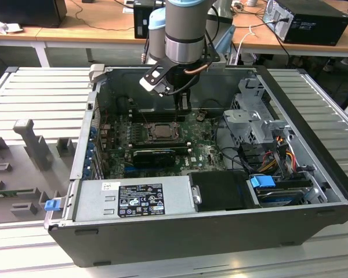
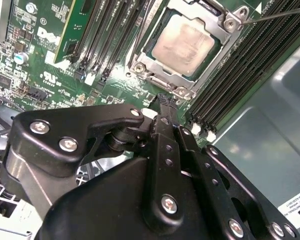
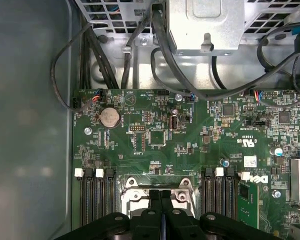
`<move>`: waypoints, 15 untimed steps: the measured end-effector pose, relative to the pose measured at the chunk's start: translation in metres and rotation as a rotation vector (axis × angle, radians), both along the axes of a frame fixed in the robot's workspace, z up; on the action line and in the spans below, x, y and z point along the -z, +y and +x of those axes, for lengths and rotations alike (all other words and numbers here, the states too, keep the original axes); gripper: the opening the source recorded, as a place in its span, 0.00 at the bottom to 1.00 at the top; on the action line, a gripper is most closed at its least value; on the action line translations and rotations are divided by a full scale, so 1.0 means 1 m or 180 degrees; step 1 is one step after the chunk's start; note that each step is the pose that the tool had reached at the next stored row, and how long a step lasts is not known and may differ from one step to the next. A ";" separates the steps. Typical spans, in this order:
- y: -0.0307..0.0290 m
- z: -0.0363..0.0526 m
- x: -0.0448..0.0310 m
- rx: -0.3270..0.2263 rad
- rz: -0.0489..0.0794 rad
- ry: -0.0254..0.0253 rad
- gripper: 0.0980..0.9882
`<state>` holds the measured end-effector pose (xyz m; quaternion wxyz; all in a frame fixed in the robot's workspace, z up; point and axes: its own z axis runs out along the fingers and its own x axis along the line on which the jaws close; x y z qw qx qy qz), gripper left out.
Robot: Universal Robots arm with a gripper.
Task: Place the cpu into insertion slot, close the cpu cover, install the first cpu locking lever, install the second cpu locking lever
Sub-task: 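Close the cpu cover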
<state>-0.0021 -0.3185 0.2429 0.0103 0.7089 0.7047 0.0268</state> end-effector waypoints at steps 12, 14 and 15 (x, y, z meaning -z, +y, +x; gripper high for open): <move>-0.0004 -0.0158 0.0024 -0.0003 0.0000 0.0000 0.01; -0.0004 -0.0212 0.0034 -0.0002 0.0001 0.0002 0.01; -0.0003 -0.0231 0.0043 -0.0005 0.0001 0.0014 0.01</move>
